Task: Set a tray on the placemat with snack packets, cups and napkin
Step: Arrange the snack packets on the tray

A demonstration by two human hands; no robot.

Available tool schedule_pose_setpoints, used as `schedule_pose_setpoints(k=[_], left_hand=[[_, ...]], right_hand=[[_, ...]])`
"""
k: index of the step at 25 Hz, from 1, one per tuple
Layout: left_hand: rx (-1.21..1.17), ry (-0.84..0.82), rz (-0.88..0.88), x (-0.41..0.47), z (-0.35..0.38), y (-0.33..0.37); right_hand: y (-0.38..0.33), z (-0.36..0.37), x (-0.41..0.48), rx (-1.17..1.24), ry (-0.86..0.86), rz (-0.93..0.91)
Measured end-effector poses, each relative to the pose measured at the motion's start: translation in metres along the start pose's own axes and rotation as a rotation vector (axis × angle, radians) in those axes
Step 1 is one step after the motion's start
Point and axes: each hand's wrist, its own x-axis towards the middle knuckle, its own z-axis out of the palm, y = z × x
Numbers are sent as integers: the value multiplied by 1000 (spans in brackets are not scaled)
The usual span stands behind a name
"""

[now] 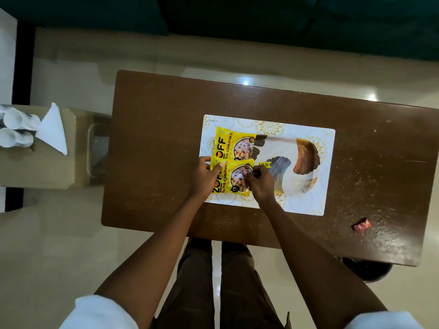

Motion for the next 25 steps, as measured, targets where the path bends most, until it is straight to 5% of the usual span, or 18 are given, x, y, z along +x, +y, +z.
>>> schedule_pose_setpoints(k=[6,18,25], left_hand=[[28,113,56,17,5,14],[7,71,18,15,-9,13],[24,142,70,-34,-30,47]], right_hand=[[-10,0,4,24,-20,-15],[-9,-9,3,83,-6,54],[-55,-6,-38,39,163,-108]])
